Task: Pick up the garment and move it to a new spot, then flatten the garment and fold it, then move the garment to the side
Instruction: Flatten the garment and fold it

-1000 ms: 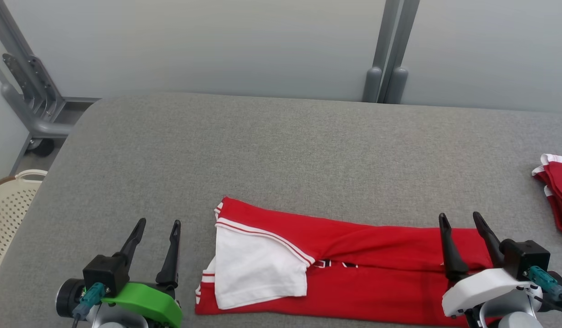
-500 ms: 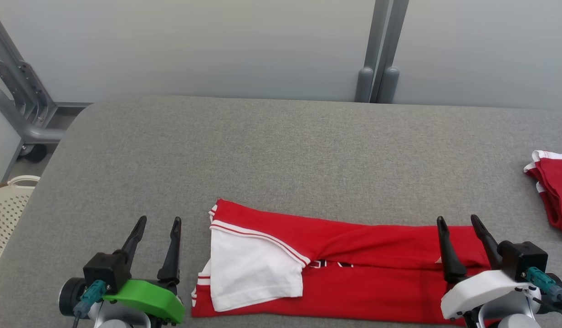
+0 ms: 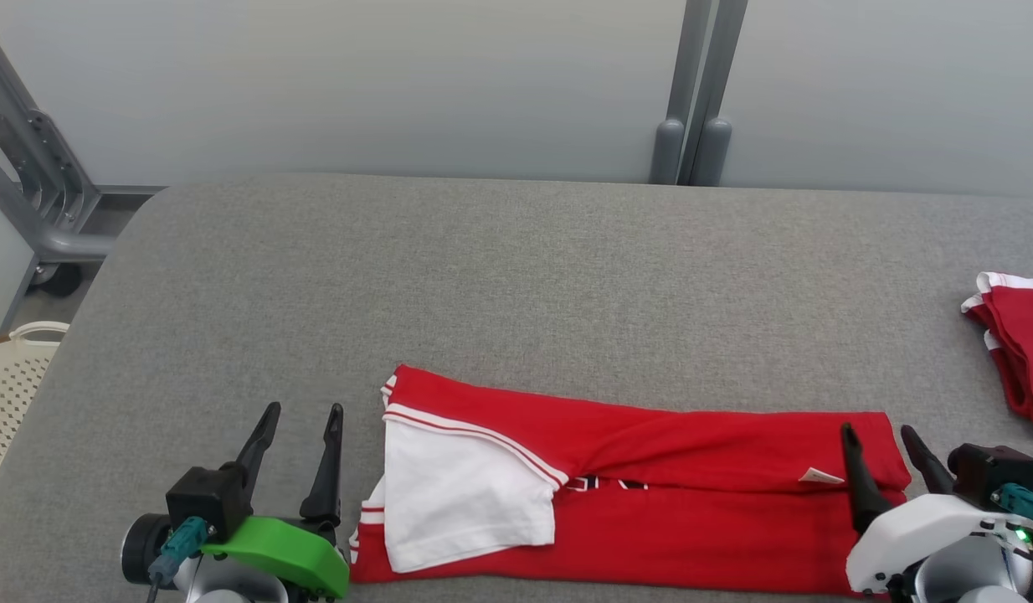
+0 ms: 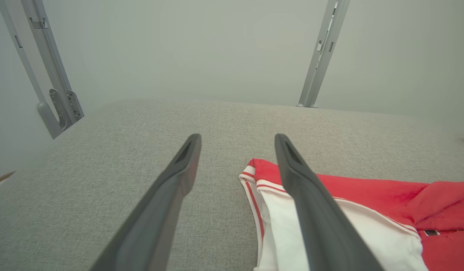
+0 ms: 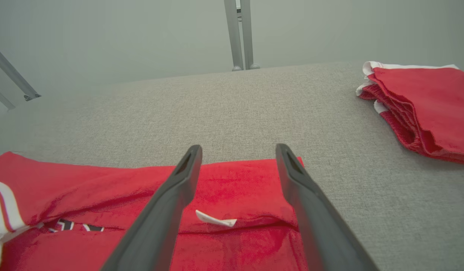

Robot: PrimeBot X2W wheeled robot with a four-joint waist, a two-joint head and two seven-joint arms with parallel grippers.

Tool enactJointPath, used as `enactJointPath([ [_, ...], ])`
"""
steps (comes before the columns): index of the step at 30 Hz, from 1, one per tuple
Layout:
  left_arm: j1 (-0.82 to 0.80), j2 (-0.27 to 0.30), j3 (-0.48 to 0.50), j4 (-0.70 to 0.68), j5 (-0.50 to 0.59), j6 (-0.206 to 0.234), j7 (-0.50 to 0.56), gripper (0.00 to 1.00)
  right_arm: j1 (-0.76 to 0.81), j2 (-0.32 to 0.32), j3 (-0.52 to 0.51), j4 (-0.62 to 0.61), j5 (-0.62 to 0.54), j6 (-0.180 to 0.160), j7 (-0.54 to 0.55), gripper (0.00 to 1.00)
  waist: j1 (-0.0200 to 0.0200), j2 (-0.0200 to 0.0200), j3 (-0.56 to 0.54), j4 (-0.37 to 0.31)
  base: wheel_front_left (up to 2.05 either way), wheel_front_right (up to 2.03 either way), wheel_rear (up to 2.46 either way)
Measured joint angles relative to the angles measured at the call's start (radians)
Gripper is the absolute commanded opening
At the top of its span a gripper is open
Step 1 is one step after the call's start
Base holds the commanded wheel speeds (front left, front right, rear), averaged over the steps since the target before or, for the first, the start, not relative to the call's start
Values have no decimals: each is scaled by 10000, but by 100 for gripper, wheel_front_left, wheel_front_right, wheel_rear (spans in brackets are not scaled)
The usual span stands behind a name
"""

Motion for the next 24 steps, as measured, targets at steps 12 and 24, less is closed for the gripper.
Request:
enactJointPath([
  [12,-13,-307,88,-27,71,-171,0,100,114,0,-1329,387,-1300,0,1411,100,0,0,374,21,0,0,0],
  [24,-105,-541,171,-21,247,-272,0,100,-430,8,-1891,1446,-1684,0,1277,100,0,0,701,163,0,0,0],
])
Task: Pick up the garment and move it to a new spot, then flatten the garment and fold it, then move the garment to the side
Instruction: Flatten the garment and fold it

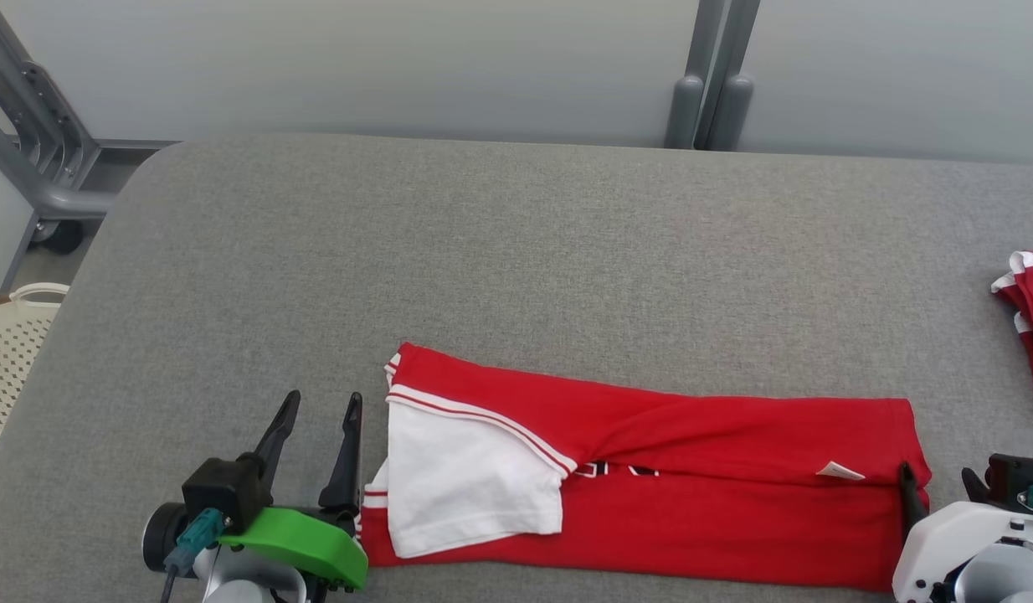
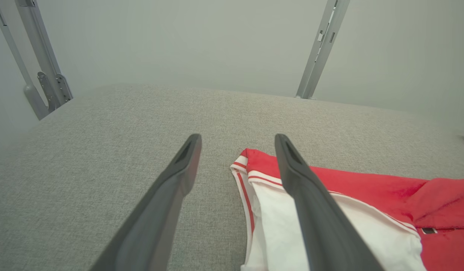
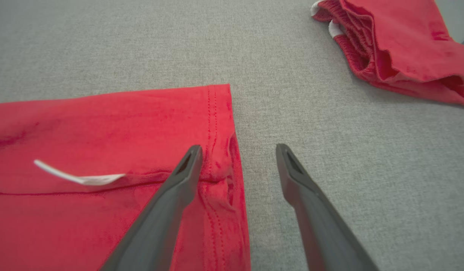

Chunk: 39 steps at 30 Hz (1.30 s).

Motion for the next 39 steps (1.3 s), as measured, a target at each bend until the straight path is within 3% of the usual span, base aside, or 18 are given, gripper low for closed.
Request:
enactJointPath([
  [9,-96,-84,6,33,31,-73,0,100,-255,6,0,750,-198,0,146,100,0,0,244,85,0,0,0],
  [15,-146,-115,-6,69,29,-86,0,100,-451,-29,23,1179,-86,0,819,100,0,0,375,176,0,0,0],
  [17,-182,-130,-12,84,29,-88,0,100,-478,-42,21,1206,-6,0,959,42,0,0,405,212,0,0,0],
  [18,-199,-136,-10,96,27,-98,0,100,-494,-40,17,1221,25,0,1030,28,0,0,422,226,0,0,0],
  [19,-219,-138,-6,105,27,-113,0,100,-526,-40,27,1246,29,0,1129,0,0,0,435,238,0,0,0],
  [28,-267,-161,59,159,27,-119,0,100,-663,-12,12,1312,270,13,1490,0,0,0,430,256,0,0,0],
  [34,-266,-180,184,132,77,-119,0,100,-706,58,-779,945,119,21,1423,0,0,0,369,186,0,0,0],
  [39,-265,-196,213,132,125,-119,0,100,-616,38,-1645,-209,-205,10,1703,0,0,0,350,135,0,0,0],
])
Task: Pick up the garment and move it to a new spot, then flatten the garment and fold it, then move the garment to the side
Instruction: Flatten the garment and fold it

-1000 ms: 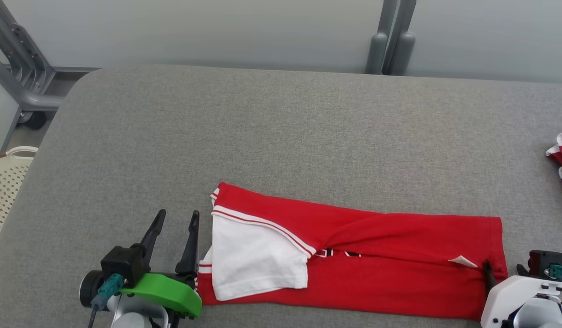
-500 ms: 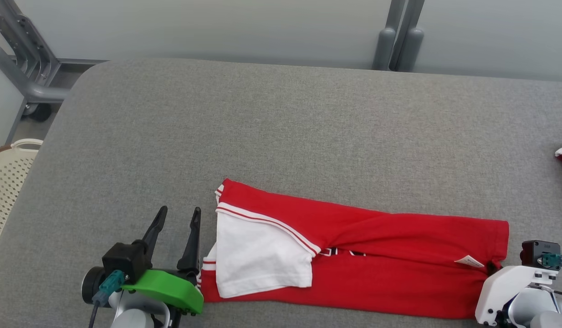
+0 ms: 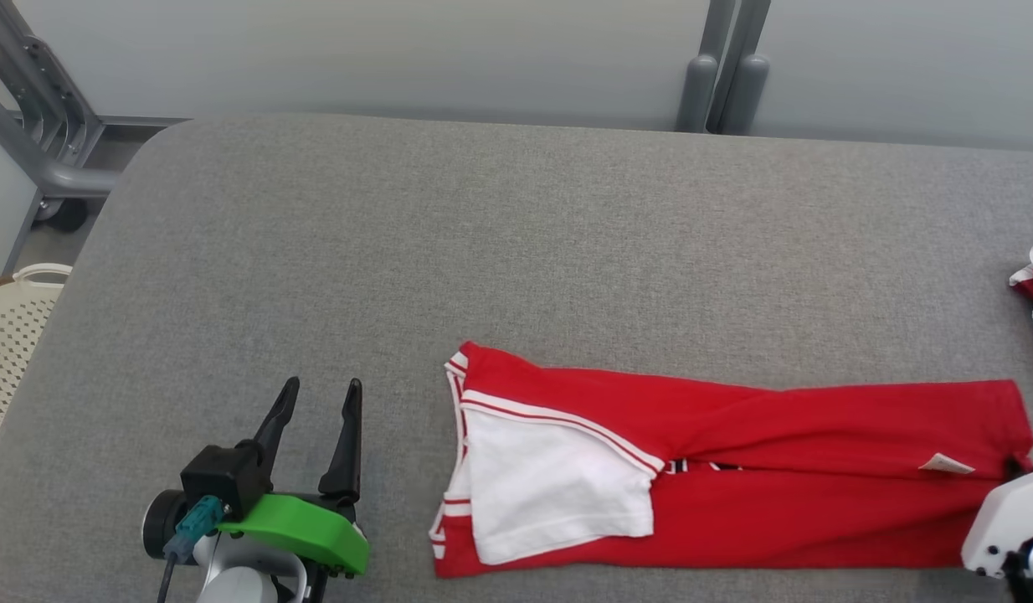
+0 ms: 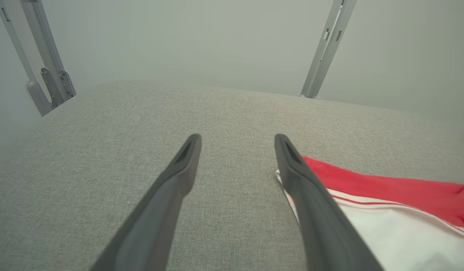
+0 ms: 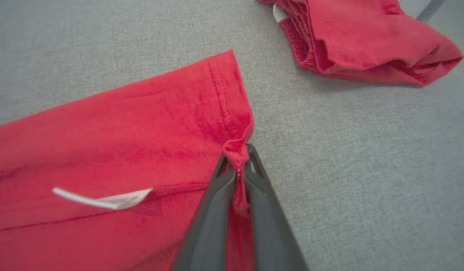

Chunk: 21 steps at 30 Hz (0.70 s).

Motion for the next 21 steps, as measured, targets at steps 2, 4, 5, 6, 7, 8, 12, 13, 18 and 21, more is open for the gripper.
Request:
enactJointPath([
  [2,0,0,-2,0,12,-4,0,100,69,-6,-324,-591,-128,-2,194,0,0,0,-7,-26,0,0,0],
  [4,1,8,-10,2,12,-10,0,100,199,-17,-637,-1145,-186,-2,424,0,0,0,-14,-56,0,0,0],
  [5,1,10,-23,4,12,-12,0,100,244,-15,-784,-1381,-199,-2,554,0,0,0,-17,-75,0,0,0],
  [6,1,12,-21,2,12,-12,0,100,291,-17,-926,-1643,-224,-2,696,0,0,0,-21,-94,0,0,0],
  [7,2,13,-36,2,12,-12,0,100,342,-19,-1072,-1875,-240,-2,817,0,0,0,-29,-110,0,0,0],
  [8,2,13,-38,0,13,-12,0,100,387,-15,-1212,-2125,-280,-2,955,0,0,0,-40,-123,0,0,0],
  [12,2,15,-36,-38,54,-12,0,100,488,-29,-1685,-2955,-577,-4,1317,0,0,0,-85,-181,0,0,0],
  [13,2,17,-23,-46,56,-12,0,100,507,-33,-1701,-3095,-631,-4,1407,0,0,0,-94,-199,0,0,0],
  [18,35,23,-17,-79,84,-12,0,100,600,-38,-767,-3436,-328,-6,2082,0,0,0,-175,-283,0,0,0],
  [21,87,38,-56,-84,84,-12,0,100,725,-36,142,-3601,472,-6,2780,0,0,0,-219,-301,0,0,0],
])
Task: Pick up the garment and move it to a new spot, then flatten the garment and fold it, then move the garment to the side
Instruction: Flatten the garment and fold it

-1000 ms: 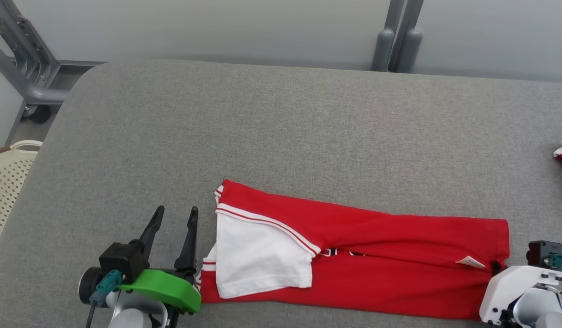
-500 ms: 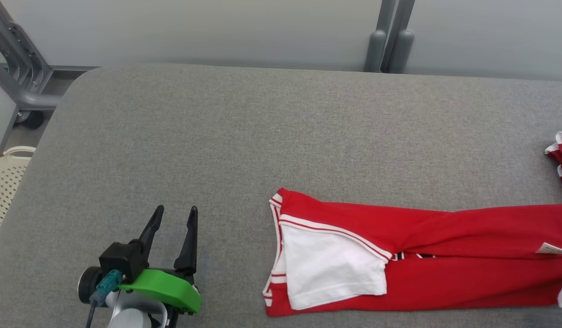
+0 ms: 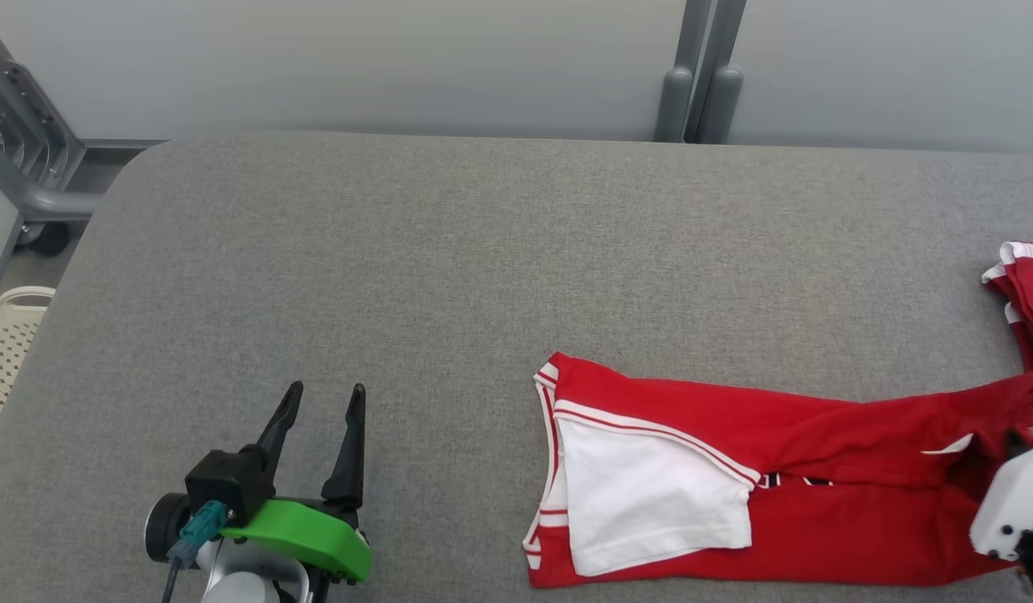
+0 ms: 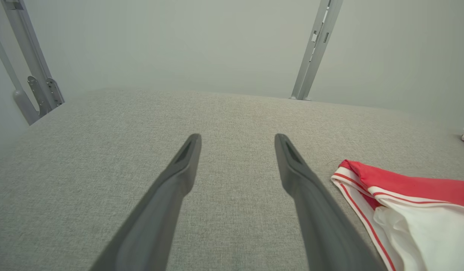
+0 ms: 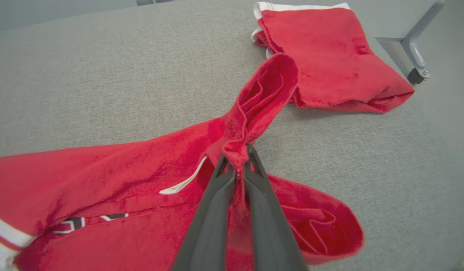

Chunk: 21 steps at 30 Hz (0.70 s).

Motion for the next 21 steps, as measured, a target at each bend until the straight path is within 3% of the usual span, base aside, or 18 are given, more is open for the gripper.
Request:
enactJointPath([
  [9,31,8,-117,8,19,0,0,100,65,-10,3325,-510,1576,-8,769,0,0,0,29,64,0,0,0],
  [14,7,12,-153,6,15,0,0,100,-689,-8,5651,309,2150,-8,623,0,0,0,170,99,0,0,0],
  [21,-63,17,-184,13,12,0,0,100,-1723,2,7402,1509,2863,-8,151,0,0,0,306,118,0,0,0],
])
